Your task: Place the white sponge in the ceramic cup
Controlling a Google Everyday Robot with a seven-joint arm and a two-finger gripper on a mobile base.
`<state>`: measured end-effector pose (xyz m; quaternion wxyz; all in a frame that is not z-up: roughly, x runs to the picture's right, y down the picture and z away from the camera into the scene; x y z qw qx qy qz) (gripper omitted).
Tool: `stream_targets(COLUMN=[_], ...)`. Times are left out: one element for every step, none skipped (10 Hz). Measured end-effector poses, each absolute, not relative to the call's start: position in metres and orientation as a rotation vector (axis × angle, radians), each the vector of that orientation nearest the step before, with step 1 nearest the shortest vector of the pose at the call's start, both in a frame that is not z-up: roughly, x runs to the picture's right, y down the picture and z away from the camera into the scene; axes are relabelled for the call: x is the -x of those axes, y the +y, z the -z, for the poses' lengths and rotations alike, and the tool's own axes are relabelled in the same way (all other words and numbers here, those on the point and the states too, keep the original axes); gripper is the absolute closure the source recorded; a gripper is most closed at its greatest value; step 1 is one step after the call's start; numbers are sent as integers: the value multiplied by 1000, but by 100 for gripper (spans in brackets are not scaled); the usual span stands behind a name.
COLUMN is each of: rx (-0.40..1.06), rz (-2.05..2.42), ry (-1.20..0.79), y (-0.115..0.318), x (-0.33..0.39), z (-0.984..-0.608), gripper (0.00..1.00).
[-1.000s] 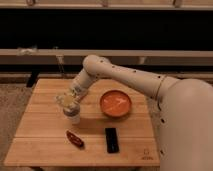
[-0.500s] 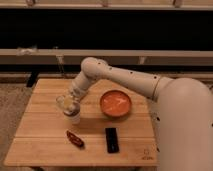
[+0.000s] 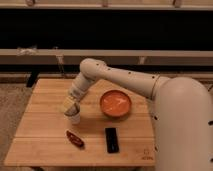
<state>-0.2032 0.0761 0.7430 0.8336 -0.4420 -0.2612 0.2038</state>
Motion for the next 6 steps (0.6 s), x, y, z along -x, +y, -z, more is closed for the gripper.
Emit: stream_targets(rx=[935,934,928,925,924,925], rz=[-430,-430,-437,-441,-442,-440], ry=[-550,-548,-548,-549,-549,-549], y=[77,77,75,74,73,74], x=[203,202,201,199,199,200], z=[-743,-743,-743,-743,-743,-743], gripper=[20,20,20,20,20,20])
